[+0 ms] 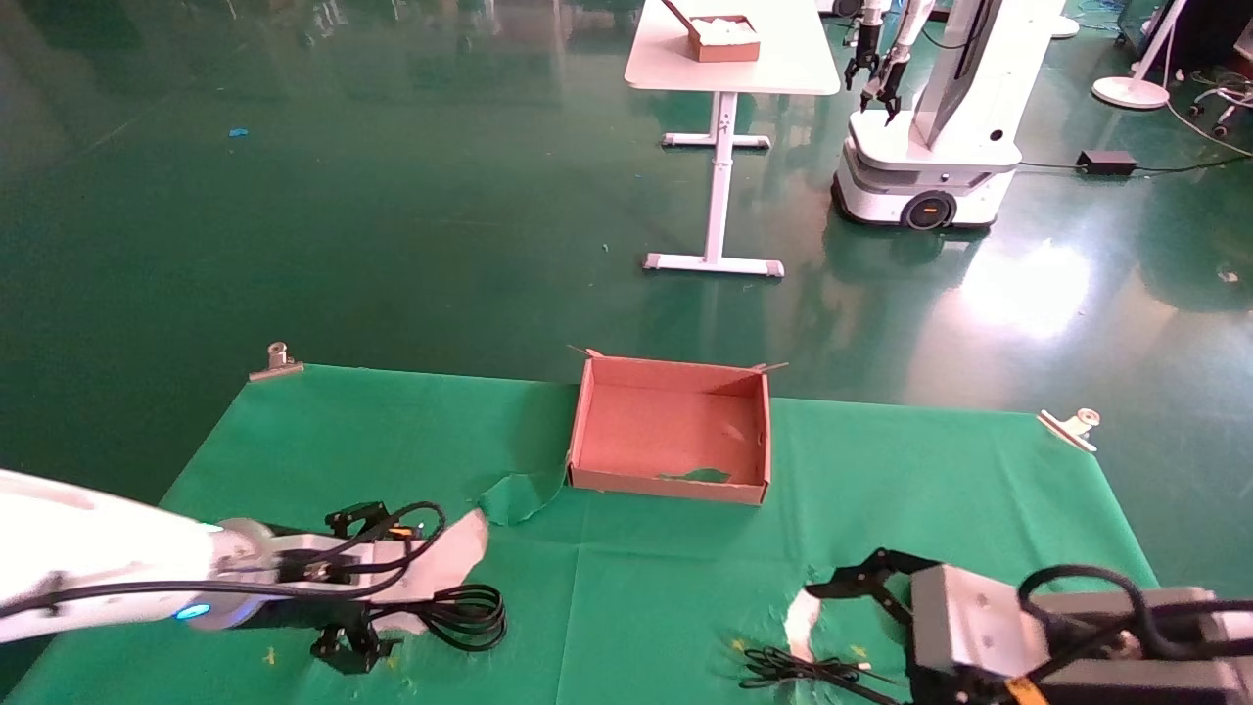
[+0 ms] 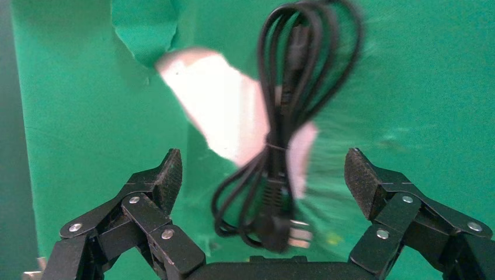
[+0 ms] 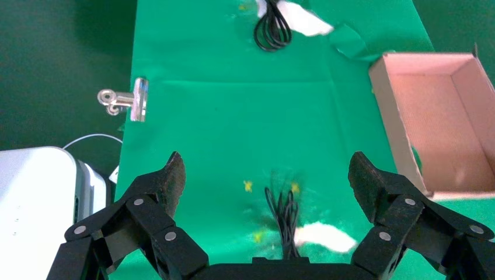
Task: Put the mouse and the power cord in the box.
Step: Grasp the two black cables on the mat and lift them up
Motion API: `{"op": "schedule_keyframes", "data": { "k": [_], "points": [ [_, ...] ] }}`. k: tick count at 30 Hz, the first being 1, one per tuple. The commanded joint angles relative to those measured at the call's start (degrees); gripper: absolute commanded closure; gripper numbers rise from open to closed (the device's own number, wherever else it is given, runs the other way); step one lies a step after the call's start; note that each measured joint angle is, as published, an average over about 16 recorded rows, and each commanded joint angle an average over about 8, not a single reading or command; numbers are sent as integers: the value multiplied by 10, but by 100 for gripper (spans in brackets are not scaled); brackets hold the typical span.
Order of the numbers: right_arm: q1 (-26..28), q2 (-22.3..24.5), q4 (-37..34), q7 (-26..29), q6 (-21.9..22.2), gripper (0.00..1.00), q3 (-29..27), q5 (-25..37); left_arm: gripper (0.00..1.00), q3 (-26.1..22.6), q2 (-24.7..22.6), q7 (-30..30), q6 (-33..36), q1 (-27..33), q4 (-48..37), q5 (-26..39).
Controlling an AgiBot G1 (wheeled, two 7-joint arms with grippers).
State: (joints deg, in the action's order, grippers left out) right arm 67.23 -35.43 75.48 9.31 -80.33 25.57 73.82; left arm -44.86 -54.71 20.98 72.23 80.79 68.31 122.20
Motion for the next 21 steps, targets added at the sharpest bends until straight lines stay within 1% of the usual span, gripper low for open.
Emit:
{"op": "schedule_keyframes", "data": {
  "k": [1,6,12,17,21],
  "points": [
    [1,4,-2,-2,-3,0,-3,-4,0,-14,-25,0,-19,2,-22,38],
    [-6,13,-5,-3,-2,0,-5,-6,0,-26,-64,-13,-48,12,-90,66],
    [-12,15,-2,-9,7,0,3,21,0,-29,-85,-35,-71,21,-140,73],
    [-11,-6,-17,-17,28,0,29,90,0,-29,-90,-50,-78,25,-159,69],
    [15,-51,-59,-21,52,0,60,170,0,-29,-92,-56,-80,28,-167,66]
  ]
}}
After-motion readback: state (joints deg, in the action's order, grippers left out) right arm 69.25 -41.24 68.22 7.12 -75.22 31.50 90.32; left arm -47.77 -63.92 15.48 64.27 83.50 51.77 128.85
